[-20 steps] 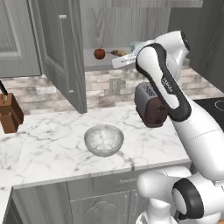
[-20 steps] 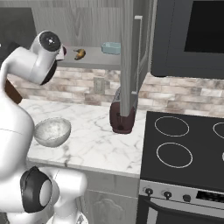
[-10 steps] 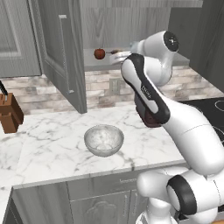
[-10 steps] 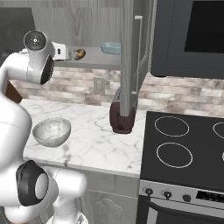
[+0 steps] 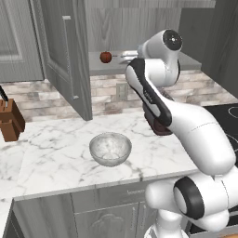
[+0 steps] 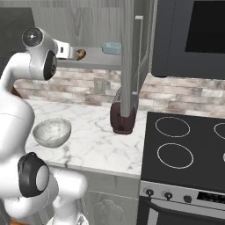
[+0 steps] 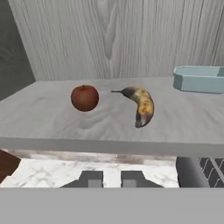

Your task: Open the cabinet. Pick the banana and apple from the cabinet and place them into the bowl. Then close the cabinet.

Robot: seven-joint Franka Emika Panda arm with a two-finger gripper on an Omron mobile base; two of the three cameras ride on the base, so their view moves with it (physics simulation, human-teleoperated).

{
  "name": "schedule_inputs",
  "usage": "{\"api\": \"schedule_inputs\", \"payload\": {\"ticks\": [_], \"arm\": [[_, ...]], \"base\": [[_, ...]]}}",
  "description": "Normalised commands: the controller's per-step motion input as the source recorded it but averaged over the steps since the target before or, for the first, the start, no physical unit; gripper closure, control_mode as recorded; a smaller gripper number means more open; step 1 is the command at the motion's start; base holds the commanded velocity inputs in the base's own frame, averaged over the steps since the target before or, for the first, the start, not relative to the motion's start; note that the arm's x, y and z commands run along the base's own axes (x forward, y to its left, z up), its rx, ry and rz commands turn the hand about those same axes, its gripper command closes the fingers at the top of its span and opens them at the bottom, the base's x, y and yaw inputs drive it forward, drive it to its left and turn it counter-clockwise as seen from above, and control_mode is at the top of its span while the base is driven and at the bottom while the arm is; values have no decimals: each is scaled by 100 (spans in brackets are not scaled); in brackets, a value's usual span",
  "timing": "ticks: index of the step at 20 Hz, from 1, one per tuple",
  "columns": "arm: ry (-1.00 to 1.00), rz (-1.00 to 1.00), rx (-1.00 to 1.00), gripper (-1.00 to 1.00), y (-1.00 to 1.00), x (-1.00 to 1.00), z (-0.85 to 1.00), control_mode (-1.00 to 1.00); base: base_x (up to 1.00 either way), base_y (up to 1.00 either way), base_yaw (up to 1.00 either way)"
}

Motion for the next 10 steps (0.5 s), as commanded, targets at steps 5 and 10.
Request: {"api": "schedule_inputs", "payload": {"ticks": [5,10], "arm": [[0,-7,0,-100,-5,16,0,-100],[1,0,0,-100,-9,28,0,-100]], "base": [[0,0,0],[0,0,0]]}}
